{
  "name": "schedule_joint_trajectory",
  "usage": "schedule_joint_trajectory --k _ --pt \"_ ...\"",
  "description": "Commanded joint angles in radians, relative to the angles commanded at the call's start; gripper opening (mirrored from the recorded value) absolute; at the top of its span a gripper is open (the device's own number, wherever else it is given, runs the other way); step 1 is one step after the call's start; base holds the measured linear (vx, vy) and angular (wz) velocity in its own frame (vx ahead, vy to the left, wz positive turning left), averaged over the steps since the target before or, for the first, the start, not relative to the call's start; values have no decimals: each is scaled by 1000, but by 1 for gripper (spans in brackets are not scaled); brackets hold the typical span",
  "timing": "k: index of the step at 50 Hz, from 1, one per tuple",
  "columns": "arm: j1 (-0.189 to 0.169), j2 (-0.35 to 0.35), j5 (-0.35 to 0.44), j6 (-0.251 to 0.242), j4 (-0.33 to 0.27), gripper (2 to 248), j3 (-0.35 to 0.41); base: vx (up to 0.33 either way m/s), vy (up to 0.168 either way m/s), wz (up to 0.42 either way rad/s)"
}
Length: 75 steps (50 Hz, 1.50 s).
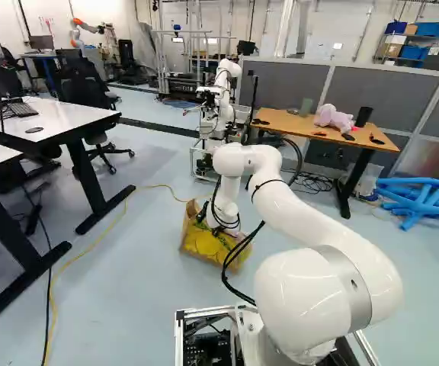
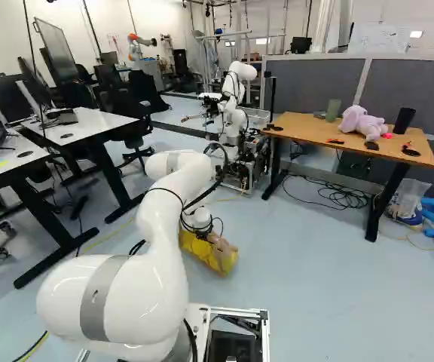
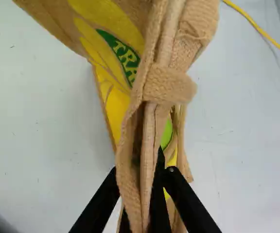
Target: Pick up the bag on the ground and place it on the table
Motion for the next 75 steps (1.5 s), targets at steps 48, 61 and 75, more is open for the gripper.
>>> schedule_joint_trajectory --k 48,61,75 --pt "-16 156 -43 0 30 22 107 0 0 0" --pt "-25 194 -46 0 35 22 126 0 0 0" --pt "-35 234 -46 0 53 22 144 0 0 0"
